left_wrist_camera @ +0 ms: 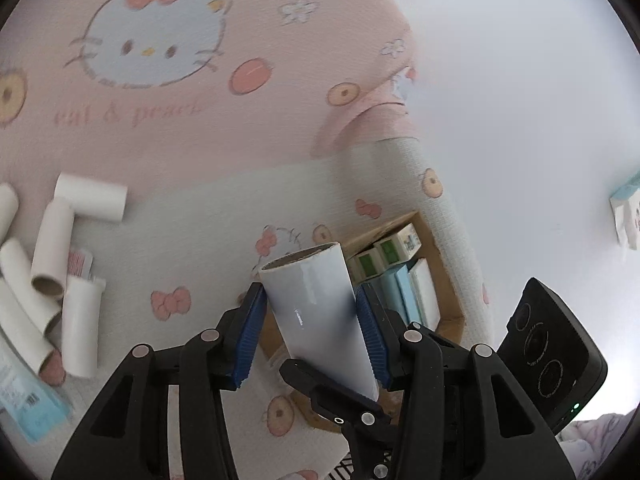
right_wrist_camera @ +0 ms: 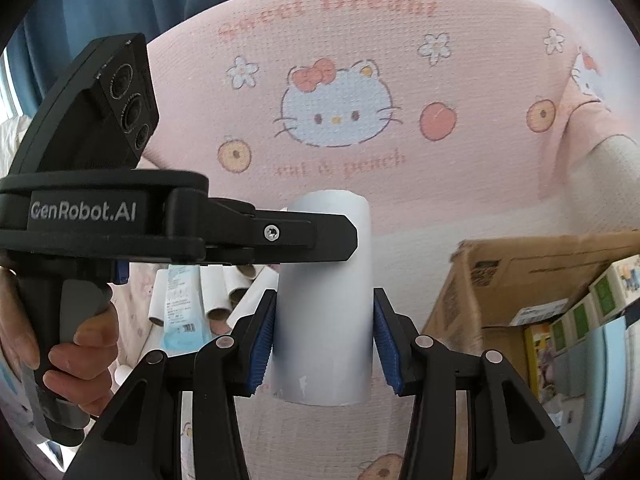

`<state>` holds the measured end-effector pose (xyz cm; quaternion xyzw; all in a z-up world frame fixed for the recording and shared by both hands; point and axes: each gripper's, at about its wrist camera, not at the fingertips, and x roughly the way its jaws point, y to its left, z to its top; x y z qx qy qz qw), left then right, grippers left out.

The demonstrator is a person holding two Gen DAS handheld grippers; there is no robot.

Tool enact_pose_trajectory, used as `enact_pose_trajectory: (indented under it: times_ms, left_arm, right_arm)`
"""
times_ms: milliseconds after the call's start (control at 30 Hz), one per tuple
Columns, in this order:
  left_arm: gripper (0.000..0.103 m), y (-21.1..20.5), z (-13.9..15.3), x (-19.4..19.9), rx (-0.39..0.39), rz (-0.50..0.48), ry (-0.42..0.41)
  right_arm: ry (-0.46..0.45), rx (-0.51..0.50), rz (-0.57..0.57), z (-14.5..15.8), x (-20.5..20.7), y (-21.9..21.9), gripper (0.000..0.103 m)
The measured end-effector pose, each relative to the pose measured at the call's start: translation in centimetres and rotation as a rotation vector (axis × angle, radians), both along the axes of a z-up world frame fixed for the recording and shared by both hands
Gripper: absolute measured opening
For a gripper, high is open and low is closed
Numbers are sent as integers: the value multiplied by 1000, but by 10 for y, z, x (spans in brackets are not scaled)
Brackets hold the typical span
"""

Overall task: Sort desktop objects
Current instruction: 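Lift the tube with the right gripper and carry it over the box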

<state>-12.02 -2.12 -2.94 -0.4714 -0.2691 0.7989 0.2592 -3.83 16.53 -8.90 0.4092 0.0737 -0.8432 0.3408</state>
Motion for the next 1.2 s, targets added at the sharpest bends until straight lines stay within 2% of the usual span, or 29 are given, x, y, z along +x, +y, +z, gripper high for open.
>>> enact_pose_trajectory:
  times_ms: [200,300,500,667,800,1000,1200]
  left_arm:
    - [45,24,31,-18,-16,-47,71]
    - [42,40,43,-27,-25,-85,90]
    - [40,74,62,-49,-42,-155,110]
    - [40,96,69,-66,-25,-196,96]
    - [40,115,63,-71,-19,-226,79]
    - [40,140,43,-71,-53,-267,34]
    - [40,162,6,-61,-116,-322,-85]
  right_arm:
    - [12,1,-33,29,-23,15,44]
    - [-59,-5,-42,38,-45,29,43]
    - [-83,35,-57,45,-73,48,43]
    - [-130,-5,-105,51,-93,73,43]
    - [-179,-25,-137,50,-106,92,43]
    - [-218,26,-155,33,-115,108,43]
    - [-405,34,-159,-13,-122,124,43]
